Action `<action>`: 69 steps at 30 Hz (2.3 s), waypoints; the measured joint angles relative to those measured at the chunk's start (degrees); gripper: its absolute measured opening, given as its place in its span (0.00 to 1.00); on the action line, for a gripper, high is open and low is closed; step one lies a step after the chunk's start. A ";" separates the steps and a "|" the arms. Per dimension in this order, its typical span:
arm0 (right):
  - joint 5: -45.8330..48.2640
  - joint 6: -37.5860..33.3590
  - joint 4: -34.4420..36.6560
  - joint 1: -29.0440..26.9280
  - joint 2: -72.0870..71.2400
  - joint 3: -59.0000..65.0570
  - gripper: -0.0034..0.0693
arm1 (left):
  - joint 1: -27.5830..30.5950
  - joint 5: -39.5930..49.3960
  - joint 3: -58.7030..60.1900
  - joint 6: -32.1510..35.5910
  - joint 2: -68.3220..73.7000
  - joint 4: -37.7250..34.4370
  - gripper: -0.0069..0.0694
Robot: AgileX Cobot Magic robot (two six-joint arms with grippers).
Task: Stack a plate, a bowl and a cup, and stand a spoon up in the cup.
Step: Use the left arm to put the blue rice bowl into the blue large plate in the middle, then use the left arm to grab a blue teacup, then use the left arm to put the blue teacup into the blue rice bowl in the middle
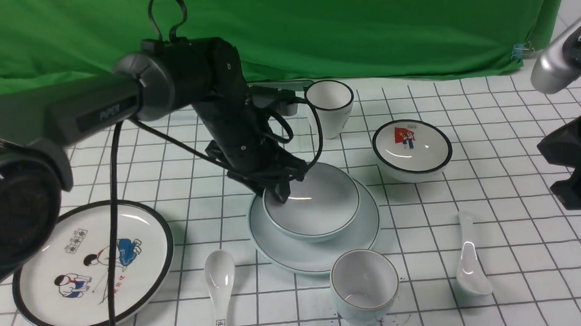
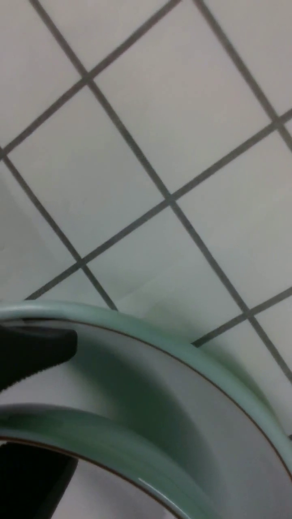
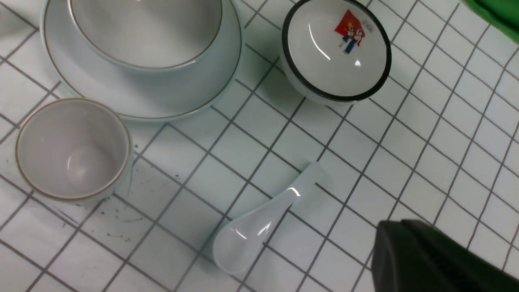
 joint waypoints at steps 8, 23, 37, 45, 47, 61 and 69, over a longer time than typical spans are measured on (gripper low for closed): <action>1.27 -0.14 -0.99 0.00 -0.23 -0.06 0.08 | -0.30 6.10 -8.24 -2.36 -8.55 2.79 0.80; 8.11 8.90 -12.36 0.00 -7.60 -0.11 0.09 | -18.99 6.84 3.50 -4.98 -13.72 9.25 0.78; 7.71 9.10 -12.44 0.00 -7.81 -0.11 0.10 | -20.57 0.74 12.67 -6.27 -11.87 8.36 0.74; 7.51 9.10 -12.44 0.00 -7.81 -0.11 0.11 | -20.57 0.11 12.83 -6.27 -10.39 7.17 0.31; 7.33 9.10 -12.44 0.00 -7.84 -0.11 0.11 | -20.57 0.09 12.83 -6.02 -10.74 6.85 0.15; 6.41 9.61 -12.38 0.00 -7.62 -0.11 0.12 | -10.63 3.75 2.97 -4.23 -18.36 6.64 0.09; 6.30 10.19 -12.28 0.00 -1.41 -0.11 0.12 | -5.10 1.80 2.63 -3.09 -11.35 7.69 0.09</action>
